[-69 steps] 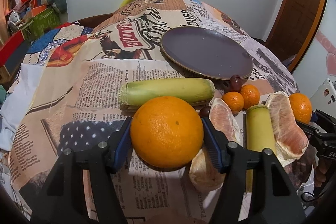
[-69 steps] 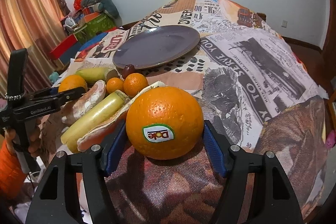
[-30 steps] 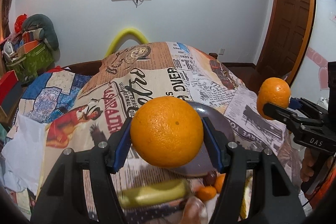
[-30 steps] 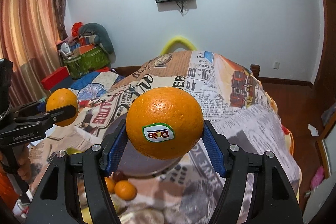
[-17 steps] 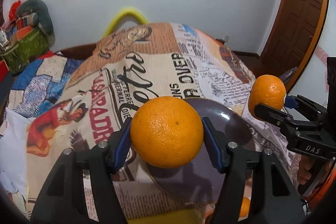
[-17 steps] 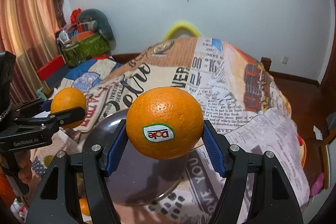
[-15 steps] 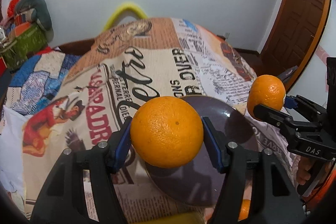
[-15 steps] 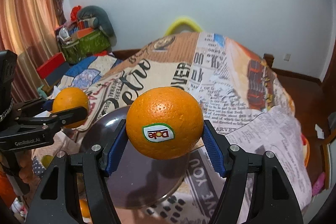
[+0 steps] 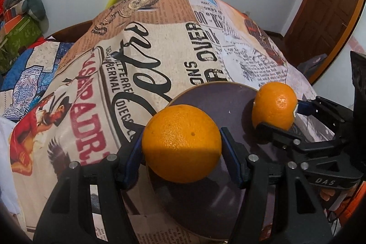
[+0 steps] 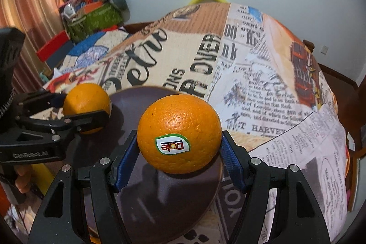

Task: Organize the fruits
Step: 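Set the plain orange on the plate with the left tool while the right tool places the Dole orange, then move the left tool to a yellow cylinder while the right tool approaches a pomelo segment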

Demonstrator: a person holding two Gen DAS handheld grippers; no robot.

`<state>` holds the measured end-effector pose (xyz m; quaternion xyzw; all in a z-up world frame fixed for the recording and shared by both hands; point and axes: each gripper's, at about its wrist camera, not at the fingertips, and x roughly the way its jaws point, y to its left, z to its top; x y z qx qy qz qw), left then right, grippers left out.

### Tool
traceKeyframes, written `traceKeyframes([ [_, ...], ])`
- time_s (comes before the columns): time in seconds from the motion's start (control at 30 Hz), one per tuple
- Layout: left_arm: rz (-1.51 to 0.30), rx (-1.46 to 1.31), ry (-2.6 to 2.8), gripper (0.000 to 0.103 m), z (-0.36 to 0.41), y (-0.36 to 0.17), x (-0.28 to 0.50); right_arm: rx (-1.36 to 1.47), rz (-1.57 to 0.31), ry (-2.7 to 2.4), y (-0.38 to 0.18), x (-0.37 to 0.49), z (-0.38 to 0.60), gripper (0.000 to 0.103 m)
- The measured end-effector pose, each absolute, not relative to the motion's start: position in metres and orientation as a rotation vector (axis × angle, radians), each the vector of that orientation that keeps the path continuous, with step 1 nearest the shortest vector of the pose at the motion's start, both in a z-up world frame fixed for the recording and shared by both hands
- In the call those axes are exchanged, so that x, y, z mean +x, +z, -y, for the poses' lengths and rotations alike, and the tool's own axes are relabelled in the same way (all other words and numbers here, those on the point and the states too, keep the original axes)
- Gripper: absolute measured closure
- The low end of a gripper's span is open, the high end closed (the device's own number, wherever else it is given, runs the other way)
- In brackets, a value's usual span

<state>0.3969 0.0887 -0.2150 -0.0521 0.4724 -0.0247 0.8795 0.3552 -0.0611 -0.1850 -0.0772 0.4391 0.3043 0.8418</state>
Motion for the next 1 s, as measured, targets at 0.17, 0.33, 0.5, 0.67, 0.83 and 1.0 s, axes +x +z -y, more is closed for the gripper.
traceKeyframes([
  [0.17, -1.028, -0.091, -0.042, 0.039, -0.085, -0.221, 0.400, -0.193, -0.922, 0.642, -0.186, 0.353, 0.060, 0.035],
  [0.33, -0.982, -0.078, -0.050, 0.034, -0.081, -0.207, 0.393, -0.194, -0.936, 0.651, -0.186, 0.352, 0.062, 0.035],
  [0.5, -0.953, -0.087, -0.035, 0.034, -0.087, -0.191, 0.378, -0.157, -0.934, 0.666, -0.175, 0.342, 0.069, 0.033],
  [0.67, -0.930, -0.085, -0.005, 0.033, -0.097, -0.175, 0.353, -0.159, -0.908, 0.652, -0.158, 0.323, 0.074, 0.032],
  [0.83, -0.932, -0.082, 0.024, 0.030, -0.111, -0.170, 0.321, -0.134, -0.894, 0.654, -0.143, 0.302, 0.081, 0.032],
  [1.0, -0.946, -0.048, 0.075, 0.025, -0.129, -0.177, 0.289, -0.140, -0.884, 0.661, -0.135, 0.279, 0.080, 0.028],
])
